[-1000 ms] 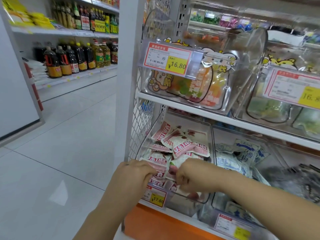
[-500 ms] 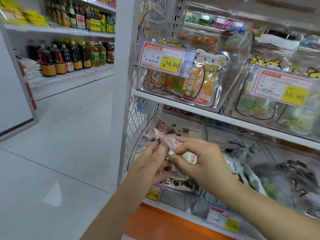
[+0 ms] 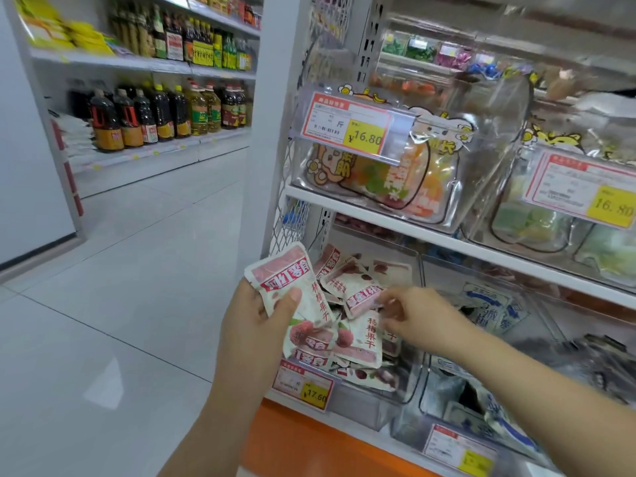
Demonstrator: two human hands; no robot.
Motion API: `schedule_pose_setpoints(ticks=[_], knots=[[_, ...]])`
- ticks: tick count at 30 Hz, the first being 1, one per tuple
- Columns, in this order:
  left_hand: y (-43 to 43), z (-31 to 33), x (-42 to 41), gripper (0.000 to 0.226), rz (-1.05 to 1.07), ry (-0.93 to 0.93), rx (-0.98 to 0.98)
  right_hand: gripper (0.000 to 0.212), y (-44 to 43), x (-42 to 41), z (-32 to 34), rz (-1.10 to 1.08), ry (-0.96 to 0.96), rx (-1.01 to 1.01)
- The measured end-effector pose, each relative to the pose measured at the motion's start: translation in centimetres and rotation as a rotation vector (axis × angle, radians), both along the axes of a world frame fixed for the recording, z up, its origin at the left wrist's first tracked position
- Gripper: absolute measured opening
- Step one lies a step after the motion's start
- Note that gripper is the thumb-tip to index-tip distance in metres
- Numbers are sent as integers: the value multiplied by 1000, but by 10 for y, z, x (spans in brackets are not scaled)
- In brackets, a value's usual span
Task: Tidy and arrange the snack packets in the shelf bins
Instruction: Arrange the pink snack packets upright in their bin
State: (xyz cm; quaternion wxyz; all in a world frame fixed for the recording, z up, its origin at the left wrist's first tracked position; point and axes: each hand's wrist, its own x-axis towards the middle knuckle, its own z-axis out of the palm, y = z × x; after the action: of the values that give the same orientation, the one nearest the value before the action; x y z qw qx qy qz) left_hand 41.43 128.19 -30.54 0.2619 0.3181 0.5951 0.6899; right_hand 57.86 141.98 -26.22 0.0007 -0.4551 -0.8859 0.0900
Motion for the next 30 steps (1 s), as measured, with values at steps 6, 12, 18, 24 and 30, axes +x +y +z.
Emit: schedule_pose_setpoints(ticks=[6, 12, 18, 24, 30], knots=[[0, 1, -7, 20, 62, -40, -26, 43, 8, -25, -13, -41, 155, -1], [3, -3, -11, 16, 60, 19, -58, 41, 21, -37, -12, -222, 506, -252], [3, -5, -12, 15, 15, 88, -49, 32, 13, -24, -7, -249, 690, -51], [2, -4, -12, 16, 21, 111, 6, 15, -18, 25, 15, -112, 714, -102], [3, 0, 0, 16, 20, 117, 26, 5, -37, 14, 4, 232, 169, -49]])
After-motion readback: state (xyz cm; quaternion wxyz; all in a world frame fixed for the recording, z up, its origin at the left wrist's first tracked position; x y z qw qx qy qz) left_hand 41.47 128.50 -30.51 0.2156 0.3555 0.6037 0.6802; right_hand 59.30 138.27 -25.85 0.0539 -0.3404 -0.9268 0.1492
